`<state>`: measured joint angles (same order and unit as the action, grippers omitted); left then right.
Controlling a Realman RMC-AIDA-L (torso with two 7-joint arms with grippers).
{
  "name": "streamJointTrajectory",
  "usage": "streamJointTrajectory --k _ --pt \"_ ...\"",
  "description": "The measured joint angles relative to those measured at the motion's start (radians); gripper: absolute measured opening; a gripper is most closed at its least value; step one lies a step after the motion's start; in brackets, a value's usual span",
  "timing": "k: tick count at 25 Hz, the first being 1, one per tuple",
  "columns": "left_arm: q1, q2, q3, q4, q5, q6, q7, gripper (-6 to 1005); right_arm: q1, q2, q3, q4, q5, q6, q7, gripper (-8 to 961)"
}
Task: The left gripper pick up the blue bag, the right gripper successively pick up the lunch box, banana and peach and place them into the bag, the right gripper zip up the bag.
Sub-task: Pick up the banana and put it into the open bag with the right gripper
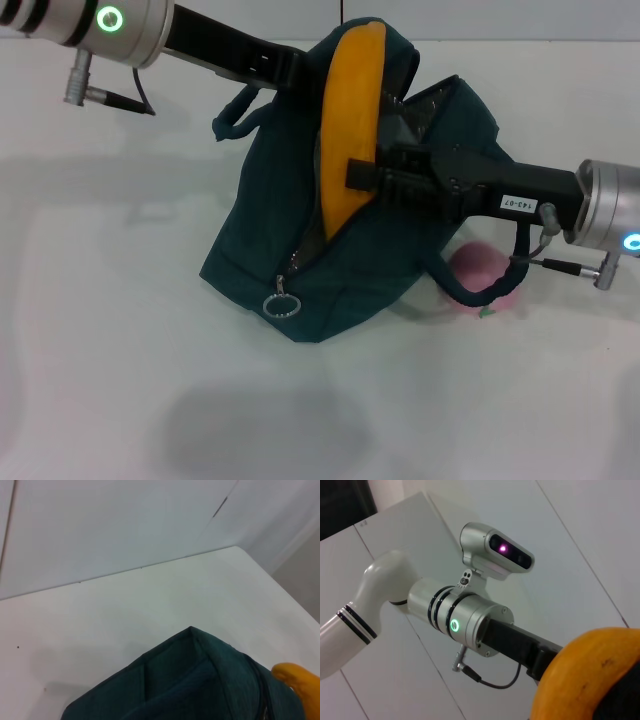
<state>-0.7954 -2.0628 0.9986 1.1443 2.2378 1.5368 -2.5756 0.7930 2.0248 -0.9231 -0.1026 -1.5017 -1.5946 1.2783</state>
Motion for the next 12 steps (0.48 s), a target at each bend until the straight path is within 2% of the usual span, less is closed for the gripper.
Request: streamJointTrajectory --k 3,4,6,12 --pt "0.001 0.001 0.0 0.0 0.0 0.0 0.0 118 -0.011 0.0 -0.013 -0.025 0.0 -0.005 0.016 455" --pt "0.001 0.001 0.0 0.0 0.0 0.0 0.0 118 -0.035 0.001 -0.052 -0.087 0.0 -0.012 0.054 457" --pt "0.001 0.001 0.0 0.0 0.0 0.0 0.0 118 -0.049 0.001 -0.081 -0.125 0.0 -0.013 0.091 460" --pt "-0.002 0.001 0.0 0.0 0.001 0.0 0.0 118 -0.091 -0.011 -0.138 -0.22 -0.009 -0.002 0.235 469"
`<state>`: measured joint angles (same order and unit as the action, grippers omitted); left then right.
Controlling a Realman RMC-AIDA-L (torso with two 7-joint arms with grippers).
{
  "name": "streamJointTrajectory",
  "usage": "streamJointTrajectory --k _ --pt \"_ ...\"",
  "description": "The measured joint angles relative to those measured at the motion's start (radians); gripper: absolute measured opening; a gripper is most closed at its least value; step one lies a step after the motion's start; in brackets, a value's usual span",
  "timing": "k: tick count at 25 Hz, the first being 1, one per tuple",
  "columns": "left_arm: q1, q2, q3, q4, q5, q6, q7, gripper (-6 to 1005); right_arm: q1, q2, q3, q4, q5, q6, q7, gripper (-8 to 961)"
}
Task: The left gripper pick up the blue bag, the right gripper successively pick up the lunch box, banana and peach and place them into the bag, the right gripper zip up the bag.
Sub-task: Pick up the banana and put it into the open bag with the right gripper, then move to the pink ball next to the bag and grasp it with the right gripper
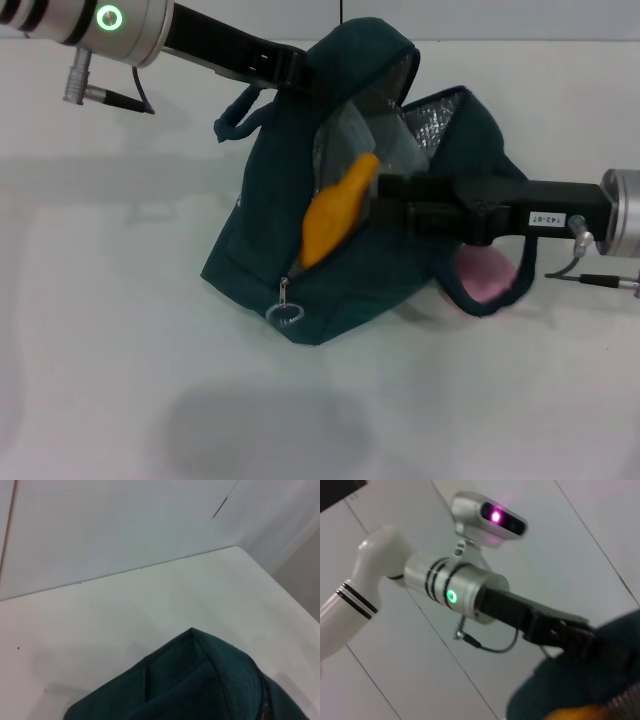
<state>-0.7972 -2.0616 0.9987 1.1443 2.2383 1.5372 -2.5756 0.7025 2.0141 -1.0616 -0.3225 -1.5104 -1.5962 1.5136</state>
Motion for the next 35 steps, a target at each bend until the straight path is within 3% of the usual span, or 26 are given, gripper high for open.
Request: streamJointTrajectory --k 1,6,9,13,17,23,26,31,35 --pt "0.0 0.0 0.0 0.0 0.0 0.0 0.0 118 -0.009 -0.002 -0.003 -0.02 -0.012 0.001 0.028 471" --pt "-0.002 0.0 0.0 0.0 0.0 0.0 0.0 119 -0.071 -0.01 0.004 -0.137 -0.042 -0.016 0.129 676" --pt "-0.002 0.0 0.0 0.0 0.0 0.0 0.0 119 -0.116 -0.01 0.061 -0.204 -0.033 -0.084 0.128 698" --pt "-0.001 -0.001 0.0 -0.005 0.0 0.0 0.0 119 -0.177 -0.01 0.234 -0.307 -0.031 -0.251 0.125 720" --pt "0.003 -0.003 0.0 -0.01 0.0 0.0 0.001 120 -0.235 -0.021 0.328 -0.494 -0.039 -0.341 0.155 719" --pt "0.018 -0.007 0.0 -0.012 0.0 0.0 0.006 120 -0.353 0.002 0.256 -0.997 -0.22 -0.22 0.34 701" --pt "0.027 -0.007 0.0 -0.012 -0.001 0.0 0.011 120 -0.376 0.003 0.178 -1.14 -0.371 -0.16 0.459 692" --pt "0.022 -0.009 0.0 -0.017 -0.001 0.0 0.013 121 -0.36 0.004 0.079 -1.18 -0.624 -0.101 0.615 687" --pt "0.014 -0.01 0.002 -0.023 -0.002 -0.012 0.023 121 -0.34 0.002 0.04 -1.121 -0.67 -0.038 0.662 686"
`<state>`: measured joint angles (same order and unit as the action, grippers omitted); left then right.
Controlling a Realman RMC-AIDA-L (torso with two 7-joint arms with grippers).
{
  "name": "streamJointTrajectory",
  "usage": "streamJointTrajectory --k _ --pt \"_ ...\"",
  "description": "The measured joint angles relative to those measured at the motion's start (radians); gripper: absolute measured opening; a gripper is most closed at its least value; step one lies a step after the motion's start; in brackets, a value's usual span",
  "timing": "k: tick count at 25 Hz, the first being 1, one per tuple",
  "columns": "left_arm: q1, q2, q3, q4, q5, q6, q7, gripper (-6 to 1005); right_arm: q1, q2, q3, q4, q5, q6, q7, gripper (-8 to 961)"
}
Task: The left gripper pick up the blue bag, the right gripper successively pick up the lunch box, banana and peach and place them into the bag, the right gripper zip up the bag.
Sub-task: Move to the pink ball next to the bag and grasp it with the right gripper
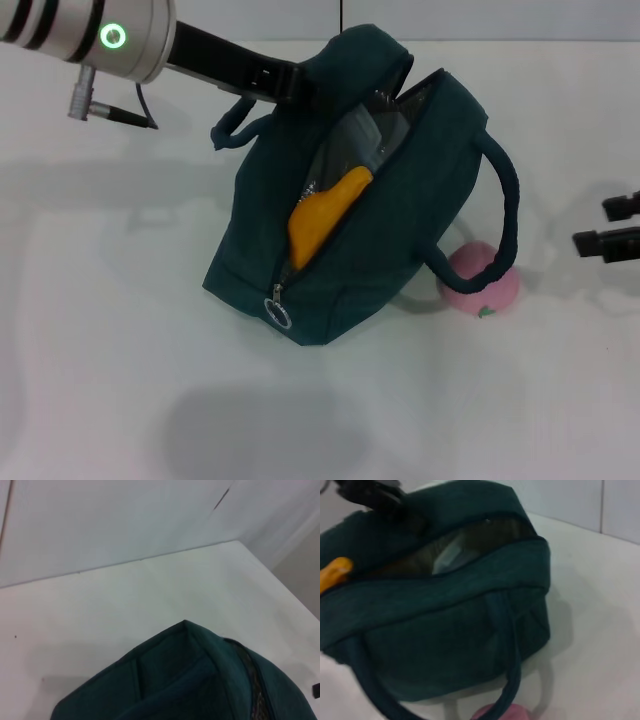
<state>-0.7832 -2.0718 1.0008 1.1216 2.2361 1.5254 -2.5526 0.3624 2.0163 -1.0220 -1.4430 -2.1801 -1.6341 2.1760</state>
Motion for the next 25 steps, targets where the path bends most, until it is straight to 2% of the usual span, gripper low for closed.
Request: streamJointTrajectory --k 2,8,12,17,22,25 --pt "0.0 -0.001 0.003 -0.002 0.001 -0.005 0.001 121 0.032 -0.002 -0.02 0.041 -0.007 0.011 0.025 684" --pt "0.002 0.001 -0.002 -0.002 0.001 -0.006 0.0 121 0.205 -0.003 -0.084 0.203 -0.103 -0.008 0.143 678" --pt "-0.004 0.003 0.0 -0.002 0.001 -0.005 -0.004 122 0.285 0.001 -0.129 0.268 -0.181 0.003 0.192 674" --pt "-0.005 0.01 -0.001 -0.003 0.001 -0.006 -0.005 122 0.324 0.002 -0.151 0.293 -0.199 0.008 0.21 669" --pt "-0.001 0.018 -0.003 -0.017 0.002 -0.007 -0.005 123 0.32 0.002 -0.153 0.273 -0.178 0.009 0.211 664" --pt "-0.01 0.02 -0.003 -0.034 0.002 -0.01 -0.005 123 0.335 0.001 -0.161 0.315 -0.183 0.009 0.209 661"
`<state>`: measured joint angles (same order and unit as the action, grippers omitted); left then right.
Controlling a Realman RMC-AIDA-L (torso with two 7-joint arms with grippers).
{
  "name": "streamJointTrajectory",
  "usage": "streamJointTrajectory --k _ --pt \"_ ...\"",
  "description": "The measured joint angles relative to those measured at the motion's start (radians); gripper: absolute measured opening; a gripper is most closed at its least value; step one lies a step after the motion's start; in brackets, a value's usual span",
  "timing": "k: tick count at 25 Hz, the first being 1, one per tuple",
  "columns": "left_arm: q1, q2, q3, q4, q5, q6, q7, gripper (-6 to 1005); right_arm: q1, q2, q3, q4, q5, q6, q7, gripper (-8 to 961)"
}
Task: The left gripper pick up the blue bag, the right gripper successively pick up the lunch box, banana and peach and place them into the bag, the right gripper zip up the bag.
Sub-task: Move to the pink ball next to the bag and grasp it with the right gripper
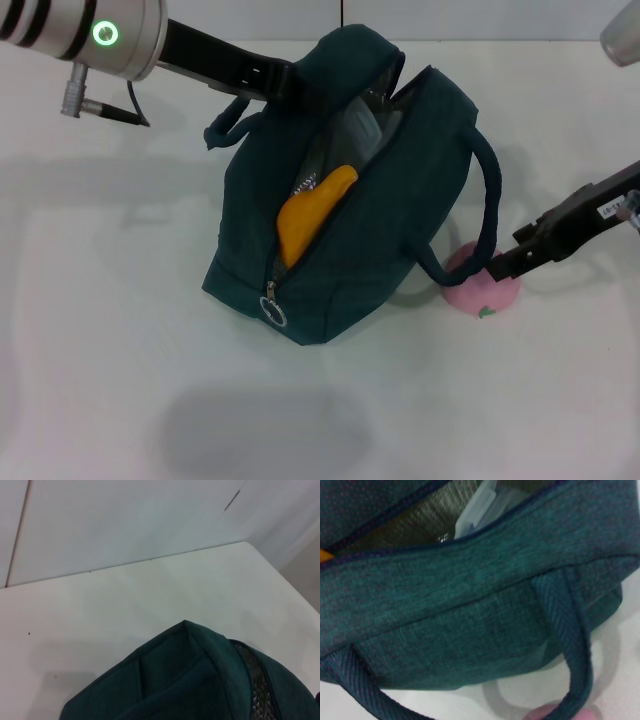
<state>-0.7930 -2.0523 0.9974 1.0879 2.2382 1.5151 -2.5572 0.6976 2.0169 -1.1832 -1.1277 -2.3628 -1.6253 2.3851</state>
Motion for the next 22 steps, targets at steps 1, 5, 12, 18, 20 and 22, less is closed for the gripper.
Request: streamJointTrajectory --k 1,5,12,18,20,22 --pt "0.0 0.0 0.0 0.0 0.0 0.0 0.0 123 0.003 0.0 -0.007 0.007 0.0 0.004 -0.002 660" --pt "-0.003 0.001 0.0 -0.003 0.0 -0.001 0.0 123 0.007 0.0 -0.039 0.014 -0.001 0.022 -0.004 657" --pt "-0.005 0.001 0.0 -0.003 0.0 -0.003 0.002 124 0.015 0.0 -0.084 0.035 -0.005 0.056 -0.003 650" --pt "-0.003 0.0 0.0 -0.005 0.0 -0.003 0.001 124 0.014 0.002 -0.118 0.043 -0.022 0.081 -0.005 644" --pt "-0.003 -0.001 0.0 -0.005 0.0 -0.003 0.001 124 0.014 0.002 -0.126 0.049 -0.023 0.087 -0.005 642" --pt "-0.003 -0.002 0.0 -0.005 0.0 -0.003 0.001 124 0.014 0.002 -0.127 0.052 -0.023 0.088 -0.005 640"
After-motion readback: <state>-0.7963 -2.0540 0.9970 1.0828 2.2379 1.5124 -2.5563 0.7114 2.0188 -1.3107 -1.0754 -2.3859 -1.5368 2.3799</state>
